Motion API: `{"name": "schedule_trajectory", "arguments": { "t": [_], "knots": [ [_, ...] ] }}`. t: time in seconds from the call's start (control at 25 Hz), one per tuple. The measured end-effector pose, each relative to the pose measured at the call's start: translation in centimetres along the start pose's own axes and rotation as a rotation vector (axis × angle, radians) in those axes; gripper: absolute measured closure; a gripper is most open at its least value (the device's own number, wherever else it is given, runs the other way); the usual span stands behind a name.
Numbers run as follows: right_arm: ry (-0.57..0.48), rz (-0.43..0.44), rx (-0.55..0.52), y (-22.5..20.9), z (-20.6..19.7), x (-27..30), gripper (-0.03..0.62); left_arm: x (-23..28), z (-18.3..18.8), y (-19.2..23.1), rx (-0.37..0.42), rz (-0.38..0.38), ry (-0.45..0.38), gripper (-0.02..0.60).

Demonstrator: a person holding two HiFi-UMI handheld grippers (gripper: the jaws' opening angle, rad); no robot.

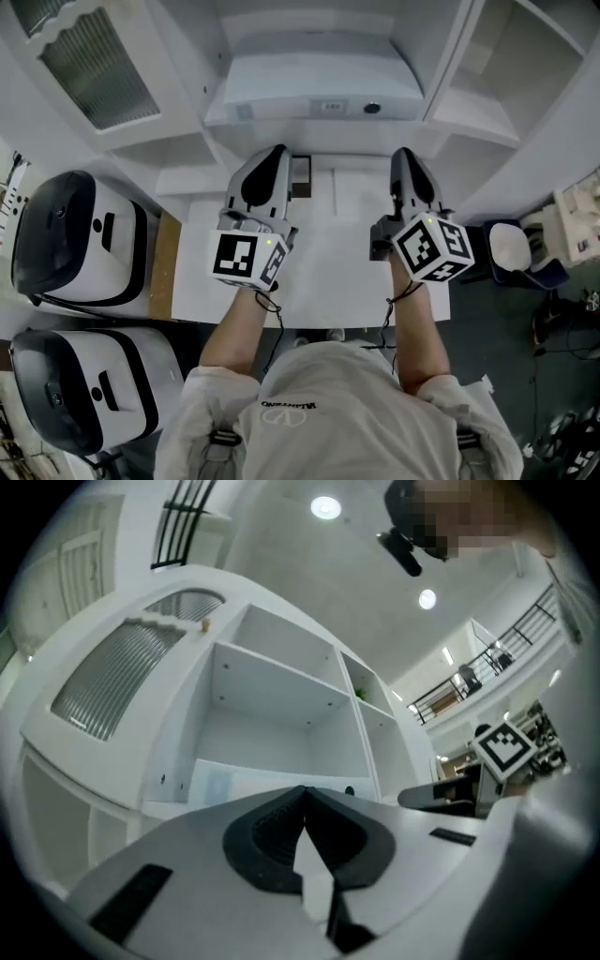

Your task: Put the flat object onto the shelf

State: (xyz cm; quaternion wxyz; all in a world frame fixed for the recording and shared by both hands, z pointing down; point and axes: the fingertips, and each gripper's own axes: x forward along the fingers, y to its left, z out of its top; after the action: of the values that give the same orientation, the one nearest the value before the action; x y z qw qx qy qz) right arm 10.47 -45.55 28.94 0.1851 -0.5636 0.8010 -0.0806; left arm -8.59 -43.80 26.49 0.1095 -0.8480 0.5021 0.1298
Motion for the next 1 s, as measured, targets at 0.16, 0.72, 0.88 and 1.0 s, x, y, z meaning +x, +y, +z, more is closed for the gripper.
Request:
{"name": "schedule_trajectory", "arguments": {
  "t": [0.16,0.72,0.88,1.0],
  "knots": [
    [0.008,0.052,-0.057,1.1,-0.3,-1.7,0.584,-2.5,-0.6,-0.2,0.050,0.015,0.036,0.577],
    [0.075,0.097,-0.121,1.8,-2.8,-4.8,0.585,-6.3,-3.3,1.3,-0.006,0.128,0.102,0.577],
    [0.091,0.074,-0.134,1.5,-3.2,-5.1,0.585,-6.2,-3.4,0.9,-0.015,0.120,0.106,0.577],
    [0.093,0.070,-0.144,1.6,-3.0,-5.3,0.585,-6.0,-3.4,0.4,-0.018,0.113,0.107,0.577]
  ]
}}
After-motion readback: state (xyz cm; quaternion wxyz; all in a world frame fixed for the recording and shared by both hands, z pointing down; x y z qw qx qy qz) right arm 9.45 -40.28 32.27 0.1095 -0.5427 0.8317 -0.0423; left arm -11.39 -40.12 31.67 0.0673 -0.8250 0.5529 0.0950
